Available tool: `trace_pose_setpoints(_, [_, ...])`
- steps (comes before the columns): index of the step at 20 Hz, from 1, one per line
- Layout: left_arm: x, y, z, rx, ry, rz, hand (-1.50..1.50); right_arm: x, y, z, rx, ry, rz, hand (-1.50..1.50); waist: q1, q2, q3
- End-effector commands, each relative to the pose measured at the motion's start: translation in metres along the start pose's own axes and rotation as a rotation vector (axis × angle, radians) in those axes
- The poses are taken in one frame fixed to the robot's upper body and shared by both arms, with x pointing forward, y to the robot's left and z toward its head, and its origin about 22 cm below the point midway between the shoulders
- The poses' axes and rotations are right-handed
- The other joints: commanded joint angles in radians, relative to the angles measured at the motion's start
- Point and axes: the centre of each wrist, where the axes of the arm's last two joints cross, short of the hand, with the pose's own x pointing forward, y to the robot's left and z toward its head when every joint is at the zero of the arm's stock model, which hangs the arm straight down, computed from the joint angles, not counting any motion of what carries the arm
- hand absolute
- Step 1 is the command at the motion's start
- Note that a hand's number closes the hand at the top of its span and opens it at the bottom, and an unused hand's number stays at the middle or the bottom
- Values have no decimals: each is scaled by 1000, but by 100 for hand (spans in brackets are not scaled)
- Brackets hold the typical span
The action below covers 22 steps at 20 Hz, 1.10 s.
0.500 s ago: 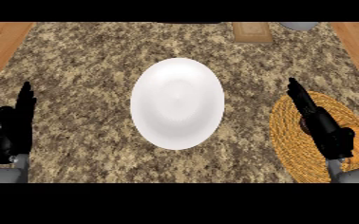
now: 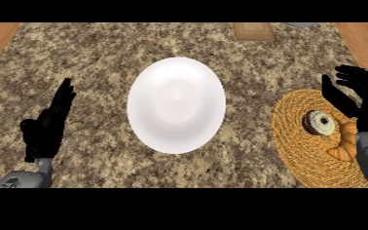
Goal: Pick the cupcake from the placemat and place it in the plate
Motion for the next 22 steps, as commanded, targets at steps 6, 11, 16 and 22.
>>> trace_pose_setpoints(6, [-36,-27,26,-152,-15,74,0,-19,87,43,-459,-105,57,-150,10,-10,9])
trace_pose_setpoints(11, [-32,-2,3,-119,-4,68,0,-37,85,55,-556,-78,155,-150,-20,-15,5])
trace_pose_setpoints(16, [-25,-6,4,-123,1,75,0,-53,68,43,-481,75,304,-150,-18,-18,2])
trace_pose_setpoints(22, [-20,4,3,-123,-22,58,0,-61,54,44,-290,325,501,-150,-17,-21,0])
